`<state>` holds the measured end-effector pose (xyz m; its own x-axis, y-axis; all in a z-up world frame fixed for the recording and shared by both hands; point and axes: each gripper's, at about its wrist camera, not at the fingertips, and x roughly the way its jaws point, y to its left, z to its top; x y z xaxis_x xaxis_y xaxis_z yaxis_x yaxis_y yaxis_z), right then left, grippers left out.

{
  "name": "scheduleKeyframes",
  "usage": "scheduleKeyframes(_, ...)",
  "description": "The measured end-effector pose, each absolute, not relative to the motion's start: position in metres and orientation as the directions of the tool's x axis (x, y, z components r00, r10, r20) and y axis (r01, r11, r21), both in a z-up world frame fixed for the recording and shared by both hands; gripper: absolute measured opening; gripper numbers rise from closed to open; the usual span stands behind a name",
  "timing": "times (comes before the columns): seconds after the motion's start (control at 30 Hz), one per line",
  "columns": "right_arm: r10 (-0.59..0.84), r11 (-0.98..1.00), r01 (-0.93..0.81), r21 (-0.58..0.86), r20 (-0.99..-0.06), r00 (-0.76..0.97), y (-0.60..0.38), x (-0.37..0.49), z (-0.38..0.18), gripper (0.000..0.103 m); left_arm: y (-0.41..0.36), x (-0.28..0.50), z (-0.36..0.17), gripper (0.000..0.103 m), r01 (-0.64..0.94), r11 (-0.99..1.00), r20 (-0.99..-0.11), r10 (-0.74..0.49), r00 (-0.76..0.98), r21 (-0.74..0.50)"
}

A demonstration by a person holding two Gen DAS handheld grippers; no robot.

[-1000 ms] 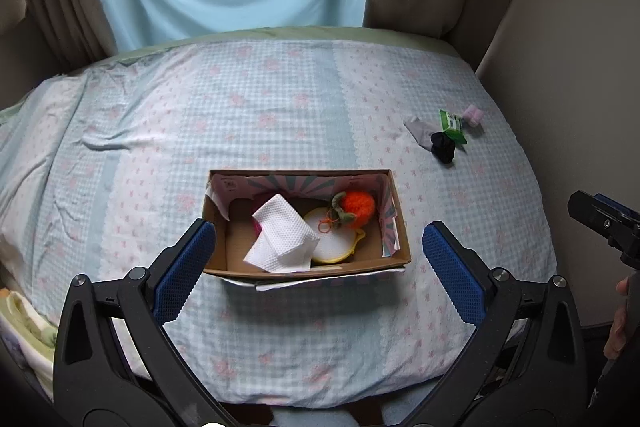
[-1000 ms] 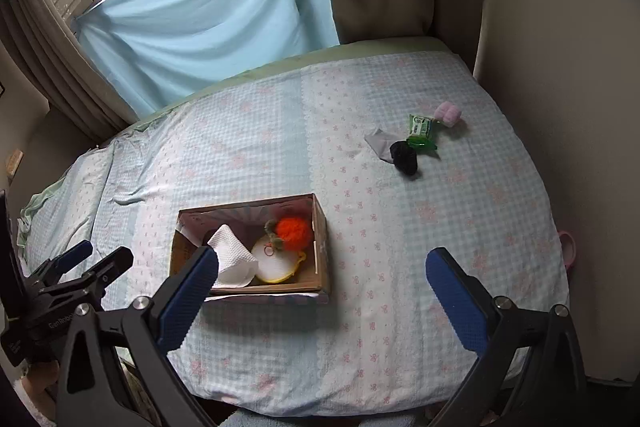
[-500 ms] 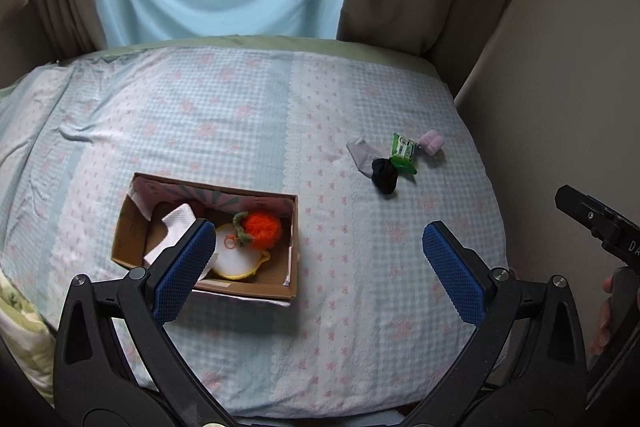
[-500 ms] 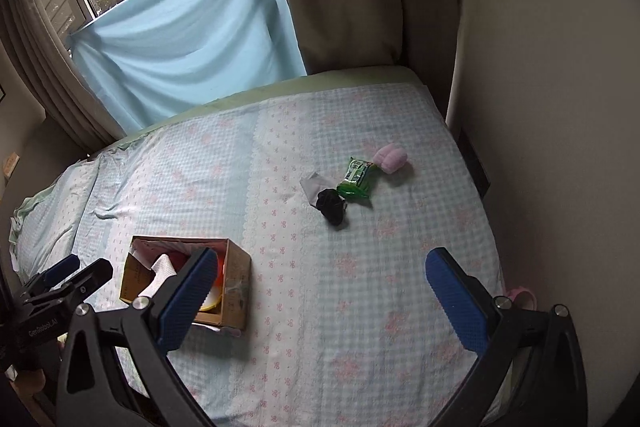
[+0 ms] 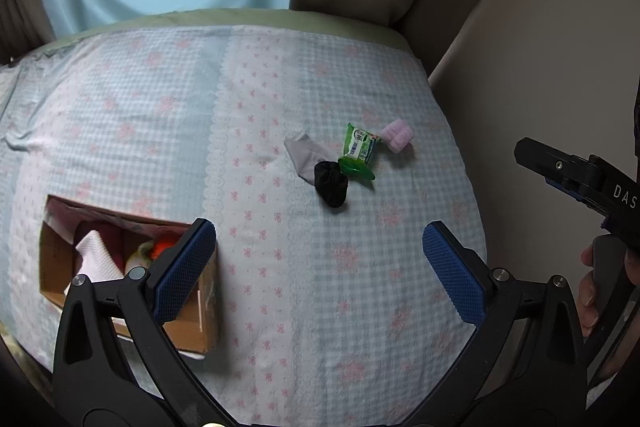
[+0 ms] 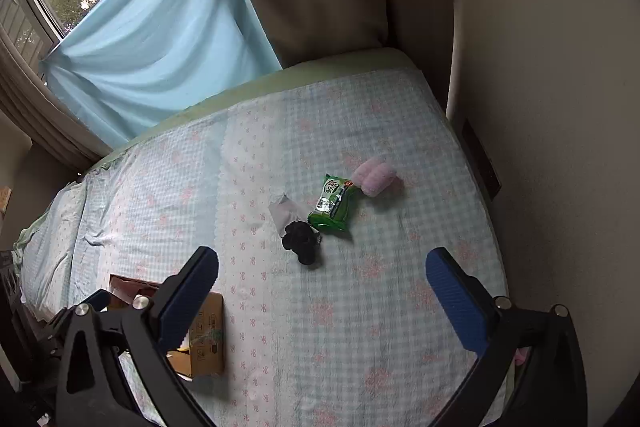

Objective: Organize soft objects
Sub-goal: 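Grasp the black sock with the left tool while the right tool grasps the green wipes packet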

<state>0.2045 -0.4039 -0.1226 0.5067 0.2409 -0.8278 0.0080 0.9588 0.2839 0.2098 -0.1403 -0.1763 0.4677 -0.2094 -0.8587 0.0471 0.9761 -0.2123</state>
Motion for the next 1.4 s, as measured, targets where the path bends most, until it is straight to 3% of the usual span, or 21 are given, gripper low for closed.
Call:
scheduleKeyframes(0.5, 0.370, 0.915, 0.051, 0.401, -0.882, 0.292, -0.406, 0.350, -0.267, 0.103, -0.178, 0.340, -0.345, 0.100, 0.014, 0.948, -0.901, -0.305, 0.307, -0.317)
scheduleKeyframes(0.83, 0.424, 0.887, 0.133, 0.443, -0.894, 0.145, -0.391, 0.393, -0.376, 0.087, -0.188, 0.364, -0.434, 0.085, -0.008, 0.941, -0.908, -0.325, 0.263, -0.339)
scheduleKeyframes(0.9, 0.433, 0.881, 0.148, 0.449, -0.892, 0.131, -0.387, 0.397, -0.389, 0.086, -0.189, 0.365, -0.440, 0.078, -0.005, 0.941, -0.908, -0.326, 0.264, -0.339)
scheduleKeyframes(1.0, 0.435, 0.874, 0.176, 0.453, -0.890, 0.135, -0.384, 0.403, -0.400, 0.073, -0.190, 0.368, -0.446, 0.069, -0.007, 0.938, -0.906, -0.333, 0.263, -0.347)
scheduleKeyframes(1.1, 0.441, 0.866, 0.198, 0.459, -0.888, 0.129, -0.380, 0.408, -0.407, 0.065, -0.191, 0.371, -0.448, 0.049, -0.002, 0.935, -0.901, -0.341, 0.269, -0.355)
scheduleKeyframes(1.17, 0.432, 0.871, 0.196, 0.450, -0.893, 0.130, -0.376, 0.410, -0.409, 0.053, -0.192, 0.372, -0.449, 0.032, 0.003, 0.935, -0.902, -0.342, 0.264, -0.354)
scheduleKeyframes(1.27, 0.436, 0.868, 0.197, 0.456, -0.889, 0.138, -0.375, 0.410, -0.409, 0.047, -0.193, 0.376, -0.449, 0.022, 0.005, 0.935, -0.902, -0.344, 0.262, -0.355)
scheduleKeyframes(1.4, 0.440, 0.863, 0.204, 0.462, -0.886, 0.142, -0.373, 0.410, -0.409, 0.039, -0.192, 0.373, -0.442, 0.018, 0.015, 0.936, -0.900, -0.341, 0.273, -0.350)
